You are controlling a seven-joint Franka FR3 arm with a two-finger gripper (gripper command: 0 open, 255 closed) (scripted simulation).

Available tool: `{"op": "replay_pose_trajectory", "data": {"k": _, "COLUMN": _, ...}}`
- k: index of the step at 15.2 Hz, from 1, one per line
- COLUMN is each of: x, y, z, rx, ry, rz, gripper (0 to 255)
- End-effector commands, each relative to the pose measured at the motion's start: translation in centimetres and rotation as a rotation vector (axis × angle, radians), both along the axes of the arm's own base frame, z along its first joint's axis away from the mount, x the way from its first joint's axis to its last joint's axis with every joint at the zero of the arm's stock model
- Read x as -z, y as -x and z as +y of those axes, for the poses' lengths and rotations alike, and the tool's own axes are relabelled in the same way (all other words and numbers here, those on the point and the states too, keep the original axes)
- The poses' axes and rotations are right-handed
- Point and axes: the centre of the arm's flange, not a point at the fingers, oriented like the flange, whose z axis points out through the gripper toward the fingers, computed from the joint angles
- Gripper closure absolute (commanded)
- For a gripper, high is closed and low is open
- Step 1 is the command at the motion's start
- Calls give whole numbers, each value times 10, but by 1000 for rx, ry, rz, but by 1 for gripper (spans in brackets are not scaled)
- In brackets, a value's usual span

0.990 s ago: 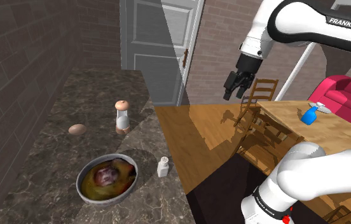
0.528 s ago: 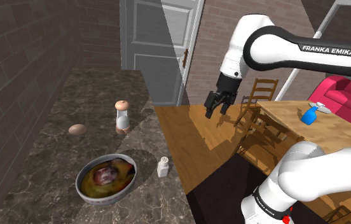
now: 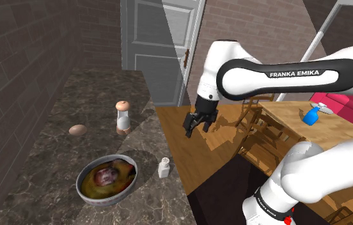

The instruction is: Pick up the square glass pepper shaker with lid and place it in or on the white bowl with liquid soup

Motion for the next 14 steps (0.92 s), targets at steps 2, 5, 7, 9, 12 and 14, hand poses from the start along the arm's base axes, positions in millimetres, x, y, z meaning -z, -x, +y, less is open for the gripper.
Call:
{"op": "replay_pose_trajectory", "data": {"k": 2, "x": 28, "y": -6, "z": 29, "rx": 7, "ry": 8, "rz": 6, "gripper": 0}}
{"op": "replay_pose_trajectory", "data": {"k": 5, "x": 57, "y": -12, "z": 57, "rx": 14, "ry": 17, "rz": 14, "gripper": 0}}
{"op": "replay_pose_trajectory", "data": {"k": 7, "x": 77, "y": -17, "z": 75, "rx": 18, "ry": 23, "rz": 20, "gripper": 0}}
{"op": "replay_pose_trajectory", "data": {"k": 9, "x": 96, "y": -21, "z": 94, "rx": 23, "ry": 29, "rz": 25, "gripper": 0}}
{"op": "replay_pose_trajectory", "data": {"k": 12, "x": 120, "y": -26, "z": 115, "rx": 28, "ry": 36, "rz": 31, "gripper": 0}}
{"op": "replay_pose_trajectory", "data": {"k": 14, "x": 130, "y": -25, "z": 115, "rx": 28, "ry": 36, "rz": 31, "gripper": 0}}
